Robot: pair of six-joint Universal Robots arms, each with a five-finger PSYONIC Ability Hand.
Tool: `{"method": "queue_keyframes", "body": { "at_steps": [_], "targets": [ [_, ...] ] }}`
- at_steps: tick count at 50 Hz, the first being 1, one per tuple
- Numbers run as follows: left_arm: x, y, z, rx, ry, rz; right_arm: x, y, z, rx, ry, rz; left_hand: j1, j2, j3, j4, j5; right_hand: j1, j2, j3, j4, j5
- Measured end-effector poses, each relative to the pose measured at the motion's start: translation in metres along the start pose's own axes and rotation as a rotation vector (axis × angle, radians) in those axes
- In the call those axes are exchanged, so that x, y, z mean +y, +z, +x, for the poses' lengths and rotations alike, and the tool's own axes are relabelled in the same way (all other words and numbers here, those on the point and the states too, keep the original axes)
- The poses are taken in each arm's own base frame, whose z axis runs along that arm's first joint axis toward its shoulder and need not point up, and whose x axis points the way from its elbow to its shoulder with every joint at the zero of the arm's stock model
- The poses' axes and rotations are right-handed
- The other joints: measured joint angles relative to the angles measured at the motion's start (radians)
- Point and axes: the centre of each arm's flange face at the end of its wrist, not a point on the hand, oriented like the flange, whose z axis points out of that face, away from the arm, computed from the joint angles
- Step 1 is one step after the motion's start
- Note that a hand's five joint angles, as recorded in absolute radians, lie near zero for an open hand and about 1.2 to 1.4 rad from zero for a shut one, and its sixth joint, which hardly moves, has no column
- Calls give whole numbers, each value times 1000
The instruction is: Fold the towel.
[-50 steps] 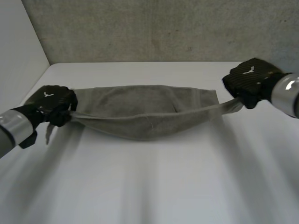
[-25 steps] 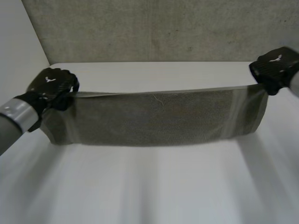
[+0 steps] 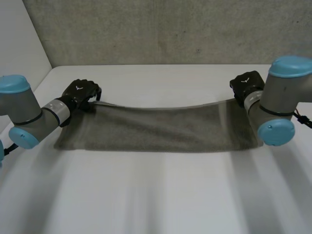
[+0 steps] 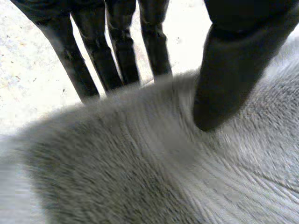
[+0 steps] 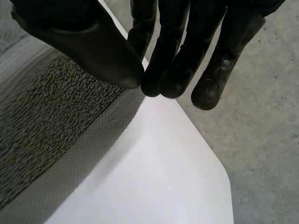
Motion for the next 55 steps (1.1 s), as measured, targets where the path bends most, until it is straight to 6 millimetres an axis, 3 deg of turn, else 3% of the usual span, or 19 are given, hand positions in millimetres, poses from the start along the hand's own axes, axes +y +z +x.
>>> {"method": "queue_keyframes", "body": {
  "at_steps": [2,4,7,9,15,22,28,34,41,47,55],
  "targets": [
    [1,2,1,0,1,1,0,4,-5,6,-3,5,-306,-300,-296,-295,-330,-163,-155,-149,-150,-168],
    [1,4,3,-6,4,1,2,9,-8,16,-7,1,-507,-495,-499,-488,-532,-547,-559,-544,-522,-560],
    [-1,5,8,-16,8,1,3,12,-10,28,-12,-13,-514,-506,-518,-502,-544,-923,-933,-917,-916,-972],
    [-3,5,10,-22,9,0,3,13,-10,31,-13,-21,-514,-506,-518,-502,-544,-1001,-1014,-1003,-1011,-1062],
    [-24,-2,12,-56,10,-2,-11,2,1,30,-9,-36,-514,-506,-518,-502,-544,-1069,-1060,-1063,-1050,-1100],
    [-73,-35,13,-87,11,10,-57,-44,30,-22,31,15,-514,-507,-519,-502,-544,-1070,-1060,-1064,-1053,-1100],
    [-105,-66,20,-100,17,36,-73,-86,39,-89,70,32,-514,-508,-519,-505,-544,-1077,-1060,-1065,-1053,-1100],
    [-113,-91,31,-125,-16,22,-52,-115,27,-167,82,-55,-514,-509,-519,-505,-544,-1079,-1060,-1068,-1053,-1100],
    [-96,-106,39,-178,-104,-23,-6,-128,-1,-237,74,-177,-514,-510,-519,-506,-544,-1079,-1060,-1068,-1053,-1100],
    [-76,-108,43,-213,-171,6,28,-116,-12,-206,79,-186,-514,-510,-519,-506,-544,-1019,-1029,-1033,-1030,-1042],
    [-63,-106,45,-229,-203,78,52,-94,-15,-140,90,-142,-514,-510,-519,-506,-544,-849,-855,-851,-849,-863]
  ]
}}
